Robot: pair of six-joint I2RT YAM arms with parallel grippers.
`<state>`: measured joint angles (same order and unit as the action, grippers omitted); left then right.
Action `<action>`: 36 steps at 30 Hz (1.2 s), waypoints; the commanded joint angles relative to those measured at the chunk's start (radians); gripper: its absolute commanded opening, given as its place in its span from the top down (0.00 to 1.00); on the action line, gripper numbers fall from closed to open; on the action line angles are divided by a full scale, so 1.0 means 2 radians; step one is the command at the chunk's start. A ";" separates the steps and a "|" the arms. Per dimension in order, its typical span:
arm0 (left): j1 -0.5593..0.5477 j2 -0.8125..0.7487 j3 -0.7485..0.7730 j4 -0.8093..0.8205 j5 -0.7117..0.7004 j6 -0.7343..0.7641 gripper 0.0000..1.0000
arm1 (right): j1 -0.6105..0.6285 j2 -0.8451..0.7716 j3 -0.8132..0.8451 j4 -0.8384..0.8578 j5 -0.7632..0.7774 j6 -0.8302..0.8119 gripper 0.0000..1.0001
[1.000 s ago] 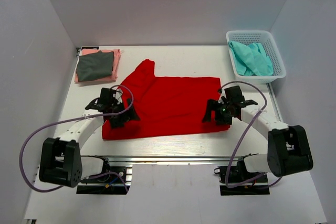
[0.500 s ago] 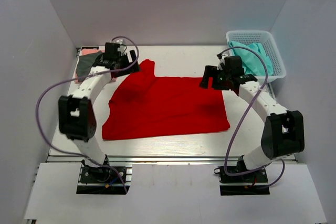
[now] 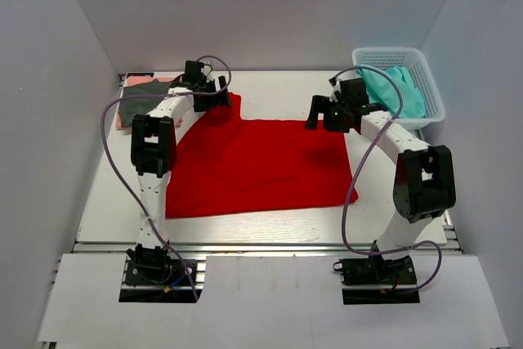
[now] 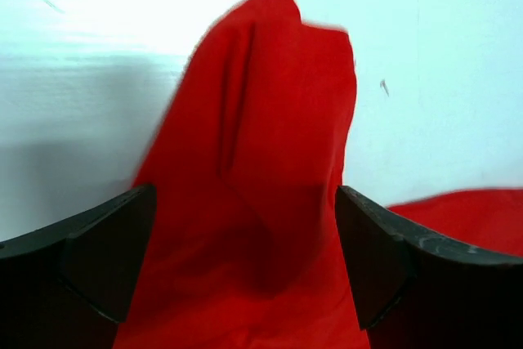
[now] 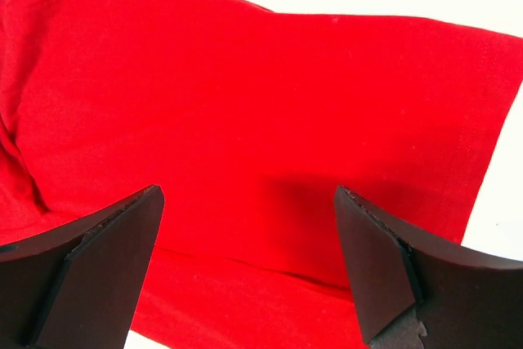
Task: Fold and stack the t-shirts
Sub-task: Fold the tshirt
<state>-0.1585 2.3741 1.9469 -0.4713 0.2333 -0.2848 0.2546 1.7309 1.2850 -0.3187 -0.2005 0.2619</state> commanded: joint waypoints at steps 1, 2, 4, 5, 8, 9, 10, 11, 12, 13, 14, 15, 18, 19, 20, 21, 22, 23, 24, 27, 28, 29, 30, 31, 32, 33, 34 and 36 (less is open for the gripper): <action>0.002 0.014 0.026 -0.007 -0.021 -0.008 0.00 | -0.002 0.009 0.008 0.004 0.003 -0.002 0.10; 0.002 0.019 0.026 -0.007 -0.031 -0.008 0.00 | -0.002 0.010 0.004 0.004 0.004 0.001 0.10; 0.002 0.023 0.026 -0.023 -0.054 -0.019 0.00 | -0.003 0.024 -0.009 0.010 0.008 0.007 0.10; 0.002 0.023 0.026 -0.033 -0.071 -0.025 0.00 | -0.004 0.028 -0.013 0.011 0.011 0.010 0.10; 0.002 0.013 0.001 -0.034 -0.083 -0.036 0.00 | -0.005 0.063 -0.010 0.019 0.000 0.022 0.10; 0.006 0.002 -0.019 -0.026 -0.083 -0.036 0.00 | -0.006 0.085 -0.003 0.022 -0.004 0.028 0.10; 0.006 -0.004 -0.028 -0.021 -0.087 -0.040 0.00 | -0.006 0.092 -0.003 0.022 -0.014 0.030 0.10; 0.006 -0.004 -0.034 -0.021 -0.094 -0.040 0.00 | -0.005 0.101 -0.004 0.024 -0.019 0.031 0.10; 0.006 -0.010 -0.034 -0.021 -0.100 -0.048 0.00 | -0.005 0.105 -0.006 0.027 -0.020 0.035 0.10; 0.006 -0.010 -0.039 -0.029 -0.116 -0.048 0.00 | -0.007 0.108 -0.006 0.027 -0.018 0.034 0.10; 0.011 -0.010 -0.039 -0.034 -0.122 -0.053 0.00 | -0.008 0.114 -0.011 0.030 -0.012 0.035 0.10; 0.011 -0.010 -0.039 -0.041 -0.122 -0.058 0.00 | -0.008 0.115 -0.013 0.031 -0.007 0.044 0.10; 0.020 -0.010 -0.039 -0.047 -0.127 -0.062 0.00 | -0.016 0.124 -0.017 0.033 0.001 0.042 0.10; 0.020 -0.010 -0.039 -0.047 -0.127 -0.068 0.00 | -0.017 0.125 -0.018 0.032 -0.004 0.045 0.10; 0.025 -0.010 -0.044 -0.047 -0.127 -0.068 0.00 | -0.018 0.128 -0.019 0.034 -0.004 0.048 0.10; 0.025 -0.010 -0.044 -0.047 -0.127 -0.068 0.00 | -0.022 0.130 -0.021 0.036 -0.003 0.049 0.10; 0.025 -0.010 -0.044 -0.047 -0.123 -0.068 0.00 | -0.022 0.129 -0.023 0.034 -0.006 0.049 0.10; 0.030 -0.010 -0.044 -0.043 -0.123 -0.068 0.00 | -0.024 0.129 -0.024 0.033 -0.003 0.051 0.10; 0.030 -0.010 -0.044 -0.043 -0.116 -0.068 0.00 | -0.027 0.128 -0.024 0.034 -0.004 0.051 0.10; 0.036 -0.010 -0.034 -0.027 -0.075 -0.068 0.00 | -0.030 0.122 -0.023 0.039 -0.013 0.039 0.10; 0.036 -0.015 -0.034 -0.007 -0.062 -0.061 0.00 | -0.028 0.121 -0.022 0.040 -0.024 0.029 0.10; 0.036 -0.015 -0.034 0.004 -0.049 -0.061 0.00 | -0.027 0.119 -0.017 0.041 -0.029 0.023 0.10; 0.036 -0.015 -0.034 0.013 -0.033 -0.061 0.00 | -0.026 0.110 -0.016 0.047 -0.033 0.010 0.10; 0.036 -0.020 -0.027 0.019 -0.033 -0.061 0.00 | -0.026 0.108 -0.013 0.053 -0.041 0.009 0.10; 0.036 -0.020 -0.027 0.019 -0.028 -0.061 0.00 | -0.025 0.100 -0.010 0.057 -0.045 0.006 0.10; 0.036 -0.020 -0.014 0.019 -0.038 -0.065 0.00 | -0.027 0.093 -0.006 0.066 -0.055 0.003 0.10; 0.036 -0.024 -0.014 0.015 -0.048 -0.076 0.00 | -0.027 0.086 0.002 0.065 -0.056 0.004 0.10; 0.036 -0.024 -0.001 -0.006 -0.086 -0.091 0.00 | -0.027 0.082 0.008 0.064 -0.049 0.002 0.10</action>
<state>-0.0906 2.3596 1.9095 -0.4335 0.1162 -0.4274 0.2085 1.9453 1.2659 -0.2184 -0.2840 0.3019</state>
